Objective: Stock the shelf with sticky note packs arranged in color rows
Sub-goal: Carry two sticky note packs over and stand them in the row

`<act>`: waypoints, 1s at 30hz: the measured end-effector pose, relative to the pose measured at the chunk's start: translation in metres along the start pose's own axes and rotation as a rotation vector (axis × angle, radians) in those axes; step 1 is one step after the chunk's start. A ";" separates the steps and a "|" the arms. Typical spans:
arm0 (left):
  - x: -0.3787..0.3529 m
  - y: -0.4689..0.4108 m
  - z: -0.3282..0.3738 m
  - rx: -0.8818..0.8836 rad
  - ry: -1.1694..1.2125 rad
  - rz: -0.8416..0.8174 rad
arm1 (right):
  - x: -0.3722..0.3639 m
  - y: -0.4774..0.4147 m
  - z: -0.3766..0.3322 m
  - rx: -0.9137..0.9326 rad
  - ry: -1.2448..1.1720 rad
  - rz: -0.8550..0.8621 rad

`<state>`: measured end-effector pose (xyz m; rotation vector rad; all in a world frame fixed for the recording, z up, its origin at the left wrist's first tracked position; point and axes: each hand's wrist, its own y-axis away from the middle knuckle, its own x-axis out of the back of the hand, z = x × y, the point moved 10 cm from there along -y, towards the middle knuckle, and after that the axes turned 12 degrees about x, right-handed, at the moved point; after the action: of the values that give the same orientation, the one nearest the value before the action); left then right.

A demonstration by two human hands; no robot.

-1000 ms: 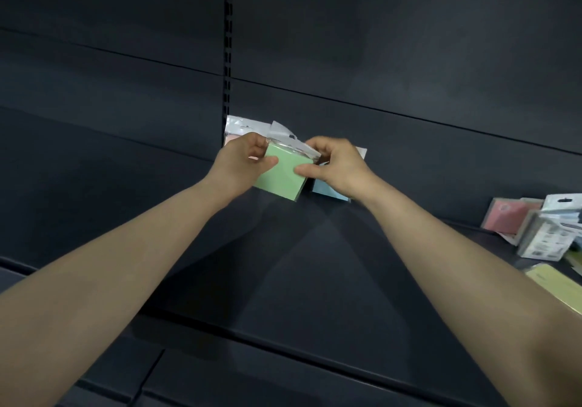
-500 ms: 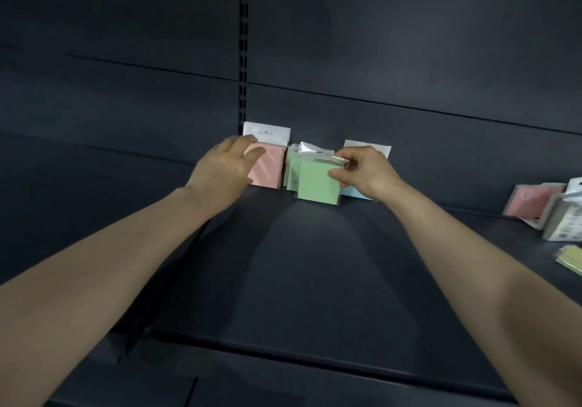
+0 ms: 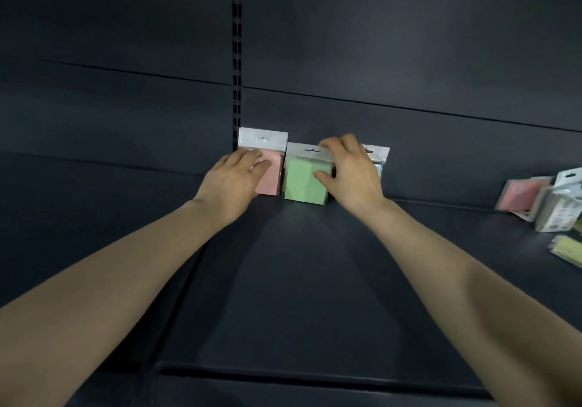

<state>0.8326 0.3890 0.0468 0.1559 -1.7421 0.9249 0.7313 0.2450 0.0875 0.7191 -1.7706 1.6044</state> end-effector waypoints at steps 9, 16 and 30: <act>0.005 -0.001 -0.001 0.010 0.024 0.019 | -0.011 -0.001 -0.005 0.094 0.108 -0.078; 0.004 -0.003 0.000 0.020 0.008 -0.007 | -0.013 -0.003 -0.009 0.124 0.155 -0.124; 0.033 0.003 0.001 0.026 0.081 0.038 | 0.046 0.019 0.005 0.098 0.295 -0.037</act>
<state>0.8175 0.4015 0.0734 0.1014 -1.6642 0.9694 0.6873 0.2434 0.1099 0.5243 -1.4689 1.6850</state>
